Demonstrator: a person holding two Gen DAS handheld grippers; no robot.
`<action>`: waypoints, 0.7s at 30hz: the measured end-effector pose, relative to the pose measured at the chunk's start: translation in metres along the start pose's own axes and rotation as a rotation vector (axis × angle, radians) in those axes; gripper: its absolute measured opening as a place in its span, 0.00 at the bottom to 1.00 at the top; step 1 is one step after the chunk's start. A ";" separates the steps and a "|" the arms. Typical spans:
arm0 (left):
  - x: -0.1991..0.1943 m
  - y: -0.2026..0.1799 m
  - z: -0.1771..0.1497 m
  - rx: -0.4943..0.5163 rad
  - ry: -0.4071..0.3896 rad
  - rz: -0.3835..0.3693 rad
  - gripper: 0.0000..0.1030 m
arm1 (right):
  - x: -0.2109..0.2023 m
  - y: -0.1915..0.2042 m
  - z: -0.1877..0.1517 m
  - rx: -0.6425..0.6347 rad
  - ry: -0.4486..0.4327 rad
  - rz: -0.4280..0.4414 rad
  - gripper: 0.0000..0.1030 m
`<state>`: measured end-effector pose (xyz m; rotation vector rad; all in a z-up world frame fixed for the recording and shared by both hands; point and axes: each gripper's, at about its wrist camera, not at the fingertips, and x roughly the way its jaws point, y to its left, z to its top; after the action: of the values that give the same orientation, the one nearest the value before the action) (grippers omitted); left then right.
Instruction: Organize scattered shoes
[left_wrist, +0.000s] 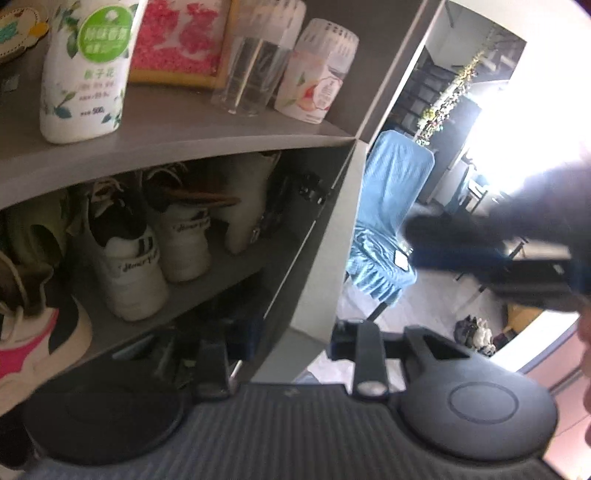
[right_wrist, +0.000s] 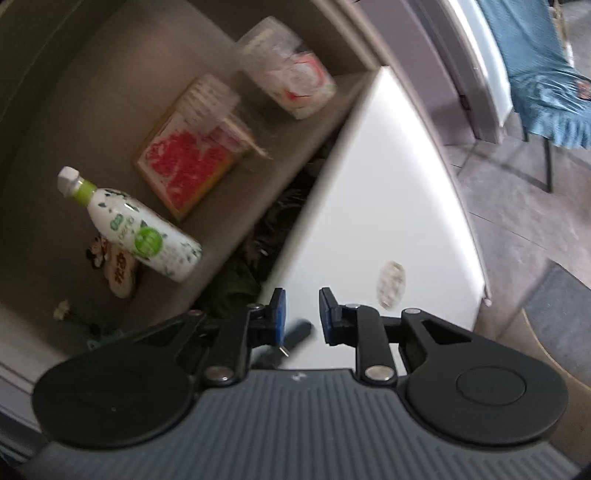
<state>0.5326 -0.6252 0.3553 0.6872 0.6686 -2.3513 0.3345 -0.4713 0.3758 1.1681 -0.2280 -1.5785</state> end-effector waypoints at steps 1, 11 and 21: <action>0.001 0.001 0.001 0.000 -0.003 0.006 0.34 | 0.008 0.004 0.002 0.026 0.001 0.008 0.23; 0.011 0.026 0.013 -0.010 -0.020 0.056 0.41 | 0.065 0.014 0.025 0.112 0.051 0.009 0.24; 0.025 0.042 0.027 -0.019 -0.049 0.162 0.56 | 0.101 0.012 0.027 0.168 0.049 0.059 0.27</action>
<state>0.5350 -0.6807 0.3480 0.6479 0.5903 -2.2034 0.3304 -0.5704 0.3417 1.3162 -0.3653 -1.4999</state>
